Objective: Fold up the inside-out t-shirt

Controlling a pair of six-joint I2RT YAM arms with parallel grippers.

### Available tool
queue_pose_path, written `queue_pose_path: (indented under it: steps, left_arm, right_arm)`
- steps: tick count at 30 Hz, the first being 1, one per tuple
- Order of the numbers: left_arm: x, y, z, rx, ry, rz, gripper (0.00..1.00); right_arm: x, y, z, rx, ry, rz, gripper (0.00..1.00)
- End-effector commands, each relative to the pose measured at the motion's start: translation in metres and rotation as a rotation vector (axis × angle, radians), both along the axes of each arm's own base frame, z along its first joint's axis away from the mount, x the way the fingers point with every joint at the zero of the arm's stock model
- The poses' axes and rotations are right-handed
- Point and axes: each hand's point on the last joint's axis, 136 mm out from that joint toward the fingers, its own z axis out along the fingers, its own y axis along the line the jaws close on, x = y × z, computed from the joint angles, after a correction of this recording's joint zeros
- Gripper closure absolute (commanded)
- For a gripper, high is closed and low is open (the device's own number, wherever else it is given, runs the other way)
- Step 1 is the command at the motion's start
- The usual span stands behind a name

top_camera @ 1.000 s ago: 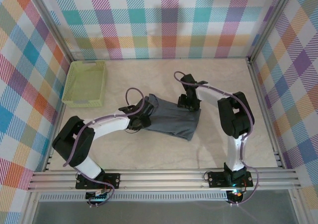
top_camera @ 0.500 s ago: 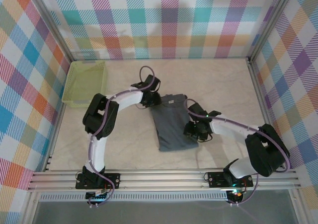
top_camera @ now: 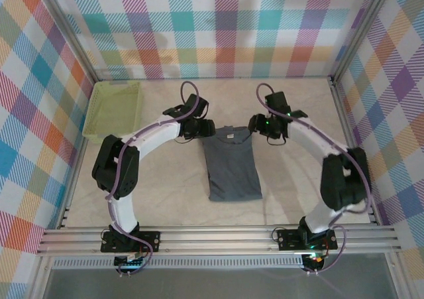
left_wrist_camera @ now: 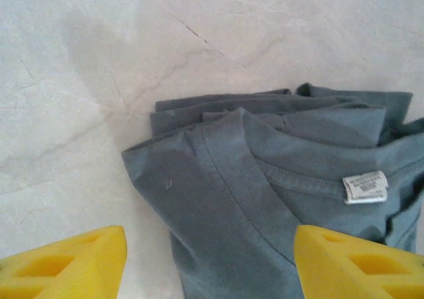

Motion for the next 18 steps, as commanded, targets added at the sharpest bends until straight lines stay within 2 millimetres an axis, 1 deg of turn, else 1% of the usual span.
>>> queue_pose_path:
  steps: [1,4,6,10,13,18]
  left_arm:
    - [0.008,0.001,-0.025,-0.008,0.043,0.022,0.34]
    - [0.015,-0.004,-0.038,-0.005,0.078,0.020,0.37]
    - [0.017,-0.008,-0.043,-0.012,0.098,0.020,0.37]
    - [0.020,-0.013,-0.049,-0.023,0.109,0.015,0.40]
    - [0.023,-0.021,-0.054,-0.041,0.127,0.003,0.49]
    - [0.031,-0.034,-0.051,-0.098,0.113,-0.016,0.64]
  right_arm:
    - [0.021,0.012,-0.016,0.007,0.022,0.107,0.41]
    - [0.035,0.014,-0.032,-0.019,0.056,0.104,0.41]
    - [0.038,0.019,-0.037,-0.004,0.074,0.117,0.40]
    - [0.038,0.028,-0.049,0.025,0.107,0.137,0.40]
    - [0.035,0.033,-0.059,0.040,0.143,0.154,0.42]
    - [0.035,0.036,-0.062,0.048,0.151,0.172,0.54]
